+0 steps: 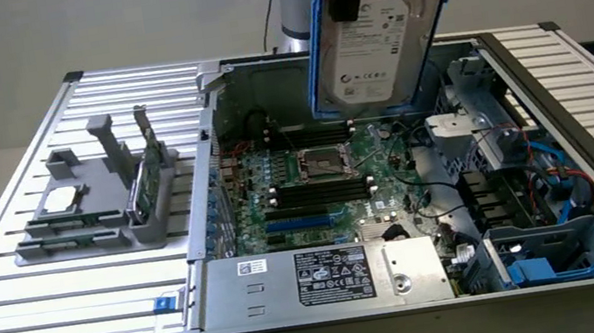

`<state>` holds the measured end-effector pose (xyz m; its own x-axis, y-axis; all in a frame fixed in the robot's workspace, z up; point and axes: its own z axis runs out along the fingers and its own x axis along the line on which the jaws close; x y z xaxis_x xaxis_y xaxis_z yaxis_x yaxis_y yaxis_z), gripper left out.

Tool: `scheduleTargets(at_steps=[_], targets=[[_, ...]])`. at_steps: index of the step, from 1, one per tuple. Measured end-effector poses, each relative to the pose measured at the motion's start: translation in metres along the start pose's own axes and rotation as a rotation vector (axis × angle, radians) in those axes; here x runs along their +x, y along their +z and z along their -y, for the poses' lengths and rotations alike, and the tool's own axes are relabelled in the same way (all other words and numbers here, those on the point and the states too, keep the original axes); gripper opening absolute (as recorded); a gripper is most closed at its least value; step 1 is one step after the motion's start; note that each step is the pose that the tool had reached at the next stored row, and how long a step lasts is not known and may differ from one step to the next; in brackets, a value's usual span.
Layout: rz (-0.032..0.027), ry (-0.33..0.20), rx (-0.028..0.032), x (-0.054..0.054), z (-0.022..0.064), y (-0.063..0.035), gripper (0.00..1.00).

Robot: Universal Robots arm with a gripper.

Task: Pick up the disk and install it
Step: 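Pick up the disk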

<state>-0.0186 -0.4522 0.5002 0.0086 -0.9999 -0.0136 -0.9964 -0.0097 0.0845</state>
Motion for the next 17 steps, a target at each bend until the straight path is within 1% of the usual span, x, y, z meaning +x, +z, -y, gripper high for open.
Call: scheduleTargets(at_steps=[1, 5, 7, 10, 17], targets=[[0.0013, 0.0, 0.0011, 0.002, 0.0035, -0.0003, 0.33], [0.0078, -0.001, 0.0093, 0.009, 0.0165, -0.0015, 0.33], [0.0099, -0.001, 0.0122, 0.013, 0.0225, -0.0021, 0.33], [0.0113, -0.001, 0.0125, 0.021, 0.0295, -0.0035, 0.33], [0.0118, -0.001, 0.0125, 0.04, 0.0396, -0.0068, 0.33]])
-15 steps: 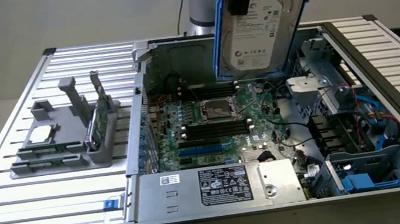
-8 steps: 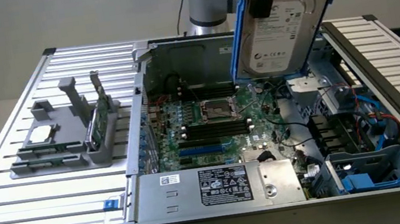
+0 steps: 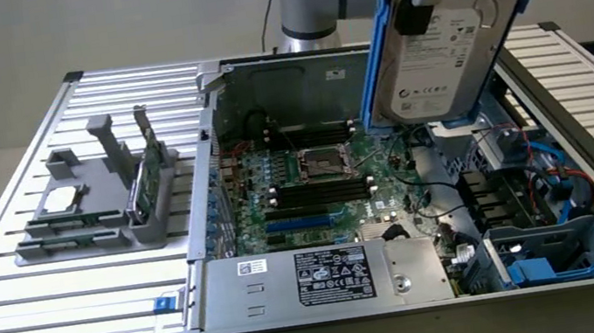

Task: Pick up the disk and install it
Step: 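Pick up the disk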

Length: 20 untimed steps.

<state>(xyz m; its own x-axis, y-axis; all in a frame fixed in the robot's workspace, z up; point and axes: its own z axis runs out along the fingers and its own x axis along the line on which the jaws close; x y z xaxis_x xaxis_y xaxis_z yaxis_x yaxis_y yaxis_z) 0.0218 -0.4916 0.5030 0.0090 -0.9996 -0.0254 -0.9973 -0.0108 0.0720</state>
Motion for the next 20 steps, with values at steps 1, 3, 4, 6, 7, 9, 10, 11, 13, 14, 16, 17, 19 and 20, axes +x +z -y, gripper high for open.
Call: scheduleTargets(at_steps=[1, 3, 4, 6, 7, 9, 10, 11, 13, 14, 16, 17, 19, 20], targets=[[0.0001, 0.0, 0.0001, 0.003, 0.0015, -0.0003, 0.33], [0.0006, 0.0, 0.0002, 0.008, 0.0046, -0.0008, 0.33], [0.0008, 0.0, 0.0003, 0.011, 0.0061, -0.0011, 0.33], [0.0011, 0.0, 0.0005, 0.017, 0.0091, -0.0016, 0.33], [0.0014, 0.0, 0.0006, 0.019, 0.0106, -0.0018, 0.33], [0.0018, 0.0, 0.0007, 0.025, 0.0136, -0.0024, 0.33], [0.0021, 0.0, 0.0008, 0.028, 0.0153, -0.0026, 0.33], [0.0024, 0.0, 0.0008, 0.031, 0.017, -0.0029, 0.33], [0.003, 0.0, 0.0009, 0.036, 0.0204, -0.0034, 0.33], [0.0033, 0.0, 0.001, 0.039, 0.0221, -0.0037, 0.33], [0.0042, 0.0, 0.0011, 0.044, 0.0257, -0.0041, 0.33], [0.0046, 0.0, 0.0012, 0.047, 0.0276, -0.0043, 0.33], [0.0058, 0.0, 0.0015, 0.052, 0.0314, -0.0048, 0.33], [0.0064, 0.0, 0.0017, 0.054, 0.0334, -0.005, 0.33]])
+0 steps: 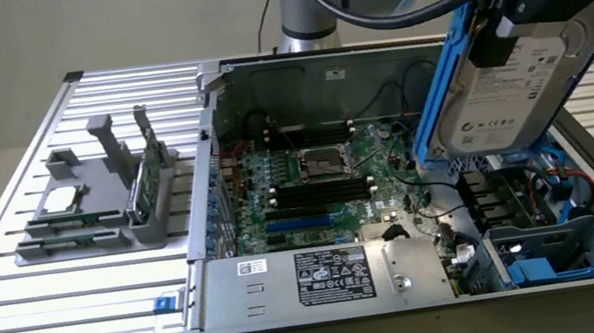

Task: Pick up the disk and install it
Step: 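Pick up the disk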

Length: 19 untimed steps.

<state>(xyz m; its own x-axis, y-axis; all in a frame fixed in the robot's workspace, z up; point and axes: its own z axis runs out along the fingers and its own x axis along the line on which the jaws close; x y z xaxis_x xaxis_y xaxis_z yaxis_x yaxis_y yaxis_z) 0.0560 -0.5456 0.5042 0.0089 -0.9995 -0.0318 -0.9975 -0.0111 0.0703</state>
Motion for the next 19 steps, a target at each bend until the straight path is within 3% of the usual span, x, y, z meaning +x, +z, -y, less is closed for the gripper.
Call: scheduleTargets(at_steps=[19], targets=[[0.0124, -0.001, 0.0023, 0.046, 0.0394, -0.0044, 0.33]])
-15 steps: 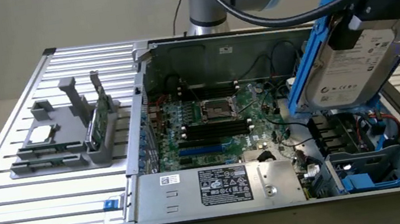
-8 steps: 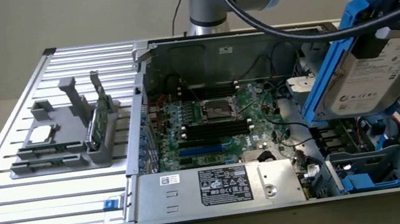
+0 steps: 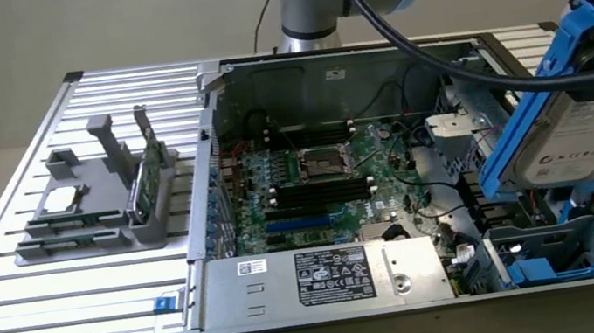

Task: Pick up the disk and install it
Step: 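Pick up the disk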

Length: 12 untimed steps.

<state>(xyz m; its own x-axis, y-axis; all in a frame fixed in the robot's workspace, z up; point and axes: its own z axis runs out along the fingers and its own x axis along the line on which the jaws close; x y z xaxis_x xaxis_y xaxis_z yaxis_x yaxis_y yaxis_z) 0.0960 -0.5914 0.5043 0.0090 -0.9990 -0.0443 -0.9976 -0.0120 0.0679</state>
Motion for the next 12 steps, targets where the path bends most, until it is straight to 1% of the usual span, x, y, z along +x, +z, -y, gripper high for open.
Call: scheduleTargets(at_steps=[2, 5, 9, 12], targets=[[0.0016, 0.0, 0.0, 0.003, 0.0042, 0.0, 0.33], [0.004, 0.0, 0.0, 0.009, 0.01, 0.0043, 0.33], [0.0046, 0.0, 0.0, 0.015, 0.0206, 0.0107, 0.33], [0.0045, 0.0, 0.0, 0.016, 0.0272, 0.0156, 0.33]])
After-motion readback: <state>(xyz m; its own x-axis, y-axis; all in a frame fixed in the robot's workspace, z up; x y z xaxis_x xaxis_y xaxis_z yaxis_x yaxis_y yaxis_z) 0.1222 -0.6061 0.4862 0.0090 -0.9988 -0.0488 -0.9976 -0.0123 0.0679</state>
